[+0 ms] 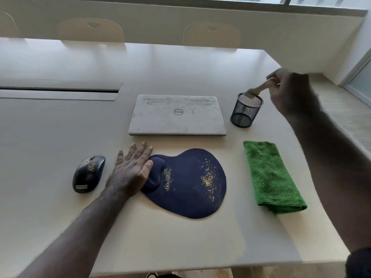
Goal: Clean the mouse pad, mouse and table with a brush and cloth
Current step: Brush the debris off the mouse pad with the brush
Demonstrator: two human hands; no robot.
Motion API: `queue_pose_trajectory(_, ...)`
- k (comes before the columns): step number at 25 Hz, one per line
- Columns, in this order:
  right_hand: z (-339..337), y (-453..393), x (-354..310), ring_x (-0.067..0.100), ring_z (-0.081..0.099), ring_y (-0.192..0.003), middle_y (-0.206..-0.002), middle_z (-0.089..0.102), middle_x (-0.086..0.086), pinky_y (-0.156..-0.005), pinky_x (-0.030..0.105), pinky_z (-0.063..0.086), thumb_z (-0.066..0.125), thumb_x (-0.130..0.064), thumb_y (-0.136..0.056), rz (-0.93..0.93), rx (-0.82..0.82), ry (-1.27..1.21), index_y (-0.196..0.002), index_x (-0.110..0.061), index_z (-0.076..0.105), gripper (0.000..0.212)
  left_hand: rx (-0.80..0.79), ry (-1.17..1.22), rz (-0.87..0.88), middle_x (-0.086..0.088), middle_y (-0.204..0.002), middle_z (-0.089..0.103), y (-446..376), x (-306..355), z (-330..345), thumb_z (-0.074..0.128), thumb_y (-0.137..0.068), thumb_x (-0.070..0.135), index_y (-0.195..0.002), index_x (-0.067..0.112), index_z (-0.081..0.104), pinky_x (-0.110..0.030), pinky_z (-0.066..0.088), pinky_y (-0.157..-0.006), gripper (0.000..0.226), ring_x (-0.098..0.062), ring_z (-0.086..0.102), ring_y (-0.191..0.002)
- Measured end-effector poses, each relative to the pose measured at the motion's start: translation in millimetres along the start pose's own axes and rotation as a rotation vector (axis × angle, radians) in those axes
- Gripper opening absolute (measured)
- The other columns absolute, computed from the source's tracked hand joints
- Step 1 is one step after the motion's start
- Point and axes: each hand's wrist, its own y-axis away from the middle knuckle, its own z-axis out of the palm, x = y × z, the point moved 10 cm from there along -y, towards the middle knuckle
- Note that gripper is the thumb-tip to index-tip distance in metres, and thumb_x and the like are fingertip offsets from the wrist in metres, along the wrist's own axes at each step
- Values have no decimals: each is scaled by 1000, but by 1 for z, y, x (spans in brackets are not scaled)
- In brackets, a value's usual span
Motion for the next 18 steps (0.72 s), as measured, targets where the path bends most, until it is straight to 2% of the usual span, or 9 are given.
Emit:
queue_pose_trajectory(2,-34,15,-15,35,70,-88,-92,75,15,-78,37,54,51,-25,-92,-39,119,-88,-106,-12,68,26,0,-2,-1,20,-160,-1,0,0,0,10,-87,52,-152,40,13,-38,-11,-118,66,-4,-9,-147)
queue_pose_trajectory(4,-46,39,-28,24,73,-80,-83,75,6,-77,35,57,52,-29,-93,-53,106,-211,-104,-16,67,23,-5,-3,0,19,-160,-2,-1,1,1,10,-87,52,-152,40,13,-38,-11,-118,66,-5,-9,-147)
queue_pose_trajectory(6,-34,67,-40,13,74,-77,-80,74,-3,-77,38,61,56,-26,-94,-53,-42,-354,-105,-20,69,17,-12,-10,4,19,-161,-2,0,2,1,11,-88,51,-153,39,12,-39,-11,-118,66,-5,-9,-147)
queue_pose_trajectory(9,1,111,-51,7,74,-76,-83,76,-4,-75,37,63,64,-14,-95,-21,-274,-507,-105,-22,73,16,-17,-8,0,18,-161,-2,1,2,0,11,-89,50,-153,39,11,-39,-11,-118,65,-6,-9,-147)
queue_pose_trajectory(11,19,133,-55,6,73,-76,-83,76,-3,-79,31,61,65,-12,-94,-10,-331,-518,-105,-20,74,17,-17,-14,3,17,-161,-2,2,3,-1,13,-92,48,-153,38,11,-40,-10,-118,62,-7,-9,-147)
queue_pose_trajectory(14,30,154,-69,-3,68,-81,-89,75,-7,-76,2,47,66,-9,-92,-89,-305,-470,-107,-17,75,19,-7,-36,8,16,-161,-3,1,3,0,19,-99,42,-153,37,11,-42,-10,-118,55,-8,-9,-148)
queue_pose_trajectory(15,30,157,-74,-4,65,-85,-89,73,-9,-76,-2,42,66,-7,-92,-125,-275,-451,-107,-14,75,18,-7,-44,7,15,-162,-3,1,3,1,20,-100,41,-154,37,10,-42,-10,-118,54,-8,-9,-148)
queue_pose_trajectory(16,30,160,-79,-4,64,-86,-90,72,-9,-78,-2,42,66,-6,-92,-163,-246,-433,-107,-11,75,18,-10,-50,6,15,-162,-3,0,2,2,19,-100,42,-154,37,10,-42,-10,-118,55,-8,-9,-148)
queue_pose_trajectory(18,32,164,-86,0,66,-88,-97,74,-5,-85,8,49,65,-7,-93,-227,-227,-421,-108,-9,74,18,-21,-55,6,16,-161,-4,0,2,3,13,-94,47,-154,37,9,-42,-10,-118,60,-8,-10,-148)
